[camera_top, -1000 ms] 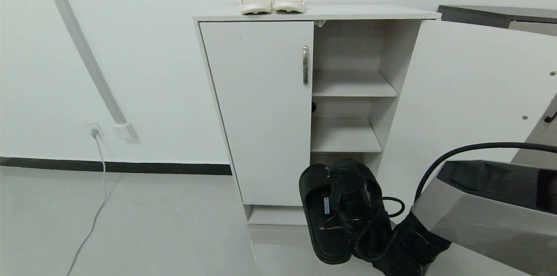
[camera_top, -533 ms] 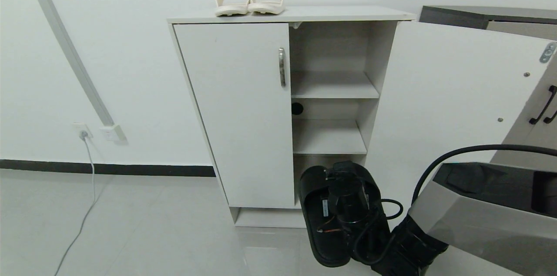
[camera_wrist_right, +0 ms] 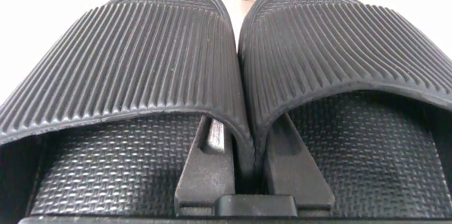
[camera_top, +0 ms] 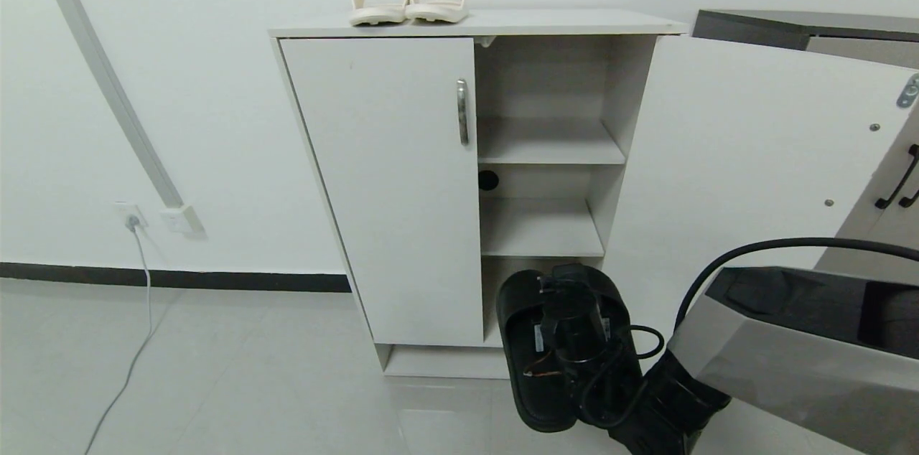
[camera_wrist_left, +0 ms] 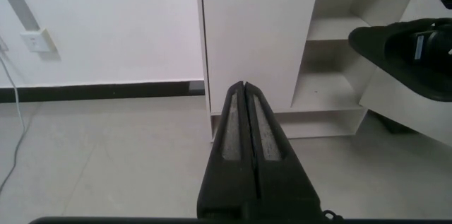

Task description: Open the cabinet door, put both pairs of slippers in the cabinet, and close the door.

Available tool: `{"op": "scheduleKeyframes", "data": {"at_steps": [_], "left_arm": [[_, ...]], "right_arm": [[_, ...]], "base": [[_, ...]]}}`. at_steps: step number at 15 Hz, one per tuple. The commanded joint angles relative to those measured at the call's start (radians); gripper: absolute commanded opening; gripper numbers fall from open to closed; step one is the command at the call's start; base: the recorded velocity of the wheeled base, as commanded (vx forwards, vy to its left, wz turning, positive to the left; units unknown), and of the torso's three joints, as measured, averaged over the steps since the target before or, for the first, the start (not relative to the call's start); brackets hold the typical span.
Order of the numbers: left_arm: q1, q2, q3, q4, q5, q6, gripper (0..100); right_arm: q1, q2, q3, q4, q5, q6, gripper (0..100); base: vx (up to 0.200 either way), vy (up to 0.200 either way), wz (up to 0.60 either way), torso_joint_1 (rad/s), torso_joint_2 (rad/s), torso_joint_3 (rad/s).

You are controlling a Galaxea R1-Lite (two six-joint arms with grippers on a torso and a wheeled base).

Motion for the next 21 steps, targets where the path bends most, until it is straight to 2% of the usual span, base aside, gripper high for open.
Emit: {"op": "scheduleKeyframes", "data": {"at_steps": [1, 4, 12, 21], "left_arm": [[0.001, 0.002, -0.001, 0.0, 0.0, 0.0, 0], [0.001, 0.002, 0.0, 0.0, 0.0, 0.0, 0], [0.001, 0.001, 0.0, 0.0, 0.0, 0.0, 0], [0.001, 0.002, -0.001, 0.0, 0.0, 0.0, 0]], "right_arm": [[-0.008, 0.001, -0.006, -0.001, 0.002, 0.0, 0], [-0.026, 0.012, -0.036, -0.001, -0.035, 0.0, 0], [-0.031, 0.029, -0.051, -0.001, -0.04, 0.0, 0], [-0.036, 0.032, -0.071, -0.001, -0.041, 0.0, 0]], "base": [[0.0, 0.0, 0.0, 0.0, 0.0, 0.0], [0.0, 0.0, 0.0, 0.0, 0.0, 0.0], [0.0, 0.0, 0.0, 0.0, 0.0, -0.01], [0.0, 0.0, 0.0, 0.005, 0.0, -0.182]]}}
